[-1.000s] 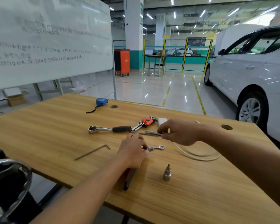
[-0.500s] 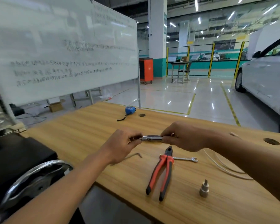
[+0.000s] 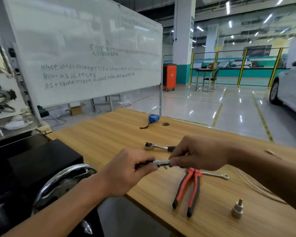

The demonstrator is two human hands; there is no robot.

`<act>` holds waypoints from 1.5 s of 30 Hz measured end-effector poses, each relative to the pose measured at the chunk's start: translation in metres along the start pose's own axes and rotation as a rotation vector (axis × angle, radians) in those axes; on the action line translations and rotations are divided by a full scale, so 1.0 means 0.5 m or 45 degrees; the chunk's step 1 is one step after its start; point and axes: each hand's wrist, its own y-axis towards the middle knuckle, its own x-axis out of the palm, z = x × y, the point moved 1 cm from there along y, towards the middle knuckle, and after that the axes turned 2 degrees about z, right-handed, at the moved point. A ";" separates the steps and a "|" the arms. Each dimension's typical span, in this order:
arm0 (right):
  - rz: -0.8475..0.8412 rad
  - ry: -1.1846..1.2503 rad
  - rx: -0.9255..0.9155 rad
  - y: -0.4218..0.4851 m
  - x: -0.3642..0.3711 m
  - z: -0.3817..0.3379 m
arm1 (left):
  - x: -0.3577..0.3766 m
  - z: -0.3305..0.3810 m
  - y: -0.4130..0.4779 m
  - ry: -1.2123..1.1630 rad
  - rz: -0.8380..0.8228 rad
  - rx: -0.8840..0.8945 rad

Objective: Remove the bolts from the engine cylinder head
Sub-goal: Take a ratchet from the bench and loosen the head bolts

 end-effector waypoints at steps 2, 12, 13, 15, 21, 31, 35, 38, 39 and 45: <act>-0.044 -0.043 0.020 0.034 0.013 -0.010 | -0.019 -0.018 -0.003 0.175 -0.129 -0.104; 0.346 0.104 0.449 0.342 -0.057 0.148 | -0.027 -0.080 -0.049 -0.340 0.300 -0.907; 0.327 -0.233 0.564 0.368 -0.021 0.185 | -0.040 -0.081 -0.075 -0.514 0.457 -0.956; 0.181 -0.442 0.684 0.411 0.078 0.242 | -0.093 -0.080 -0.122 -0.731 0.698 -0.994; 0.504 -0.385 0.559 0.468 0.147 0.278 | -0.285 -0.030 -0.181 -0.757 0.875 -0.970; 0.309 0.514 -0.721 0.364 -0.023 -0.404 | -0.470 0.114 -0.340 -0.052 0.901 -1.106; 0.127 0.576 -0.950 0.314 0.000 -0.598 | -0.534 0.170 -0.484 0.530 0.954 -1.169; -0.008 0.722 -0.996 0.303 0.060 -0.669 | -0.533 0.196 -0.575 0.702 0.888 -1.181; -0.104 0.817 -0.973 0.301 0.081 -0.684 | -0.528 0.202 -0.598 0.725 0.878 -1.178; -0.811 1.403 -0.869 0.320 0.192 -0.729 | -0.498 0.214 -0.680 0.582 0.816 -1.088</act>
